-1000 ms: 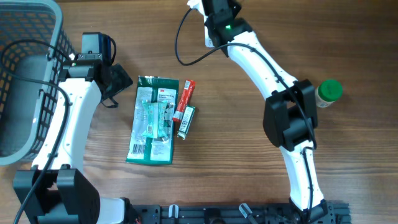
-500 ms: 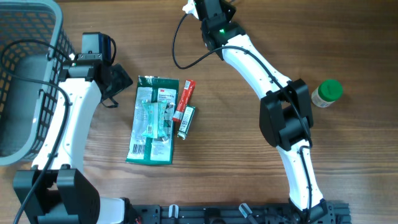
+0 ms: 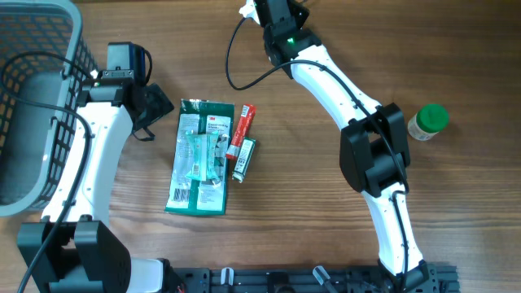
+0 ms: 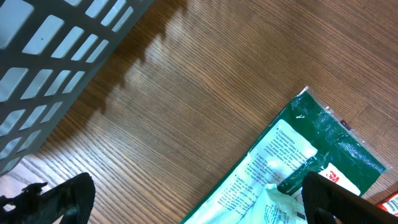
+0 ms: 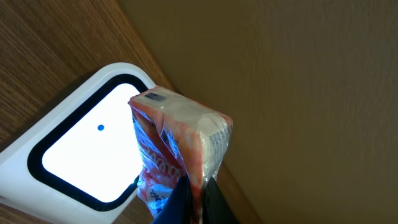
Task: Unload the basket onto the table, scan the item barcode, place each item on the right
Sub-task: 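Hold the orange tissue pack over the scanner window, then carry the tissue pack right and set it beside the cylinder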
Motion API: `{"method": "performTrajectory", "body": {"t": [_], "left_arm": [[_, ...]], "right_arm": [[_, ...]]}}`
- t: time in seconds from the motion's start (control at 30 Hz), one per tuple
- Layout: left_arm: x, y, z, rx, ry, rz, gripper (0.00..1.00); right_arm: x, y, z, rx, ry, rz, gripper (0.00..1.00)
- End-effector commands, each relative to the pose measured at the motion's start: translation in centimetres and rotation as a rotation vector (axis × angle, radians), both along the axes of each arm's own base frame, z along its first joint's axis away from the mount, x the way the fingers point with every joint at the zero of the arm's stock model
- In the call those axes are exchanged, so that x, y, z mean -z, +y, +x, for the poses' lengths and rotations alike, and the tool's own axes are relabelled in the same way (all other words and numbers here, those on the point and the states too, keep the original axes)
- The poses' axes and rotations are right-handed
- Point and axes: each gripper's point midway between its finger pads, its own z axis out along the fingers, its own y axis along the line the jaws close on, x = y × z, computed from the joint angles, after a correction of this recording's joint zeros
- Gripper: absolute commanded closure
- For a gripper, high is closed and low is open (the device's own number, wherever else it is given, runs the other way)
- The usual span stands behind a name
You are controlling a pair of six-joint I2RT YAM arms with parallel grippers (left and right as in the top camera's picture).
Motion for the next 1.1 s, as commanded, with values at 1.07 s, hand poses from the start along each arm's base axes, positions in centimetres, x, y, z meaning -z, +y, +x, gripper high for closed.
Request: {"method": "performTrajectory", "body": {"t": [1.07], "left_arm": [[0.4,0.4,-0.2,-0.027,0.010,0.007,0.00]], "right_arm": [[-4.2,-12.4,-14.1,0.342,0.627,0.739,0.96]]}}
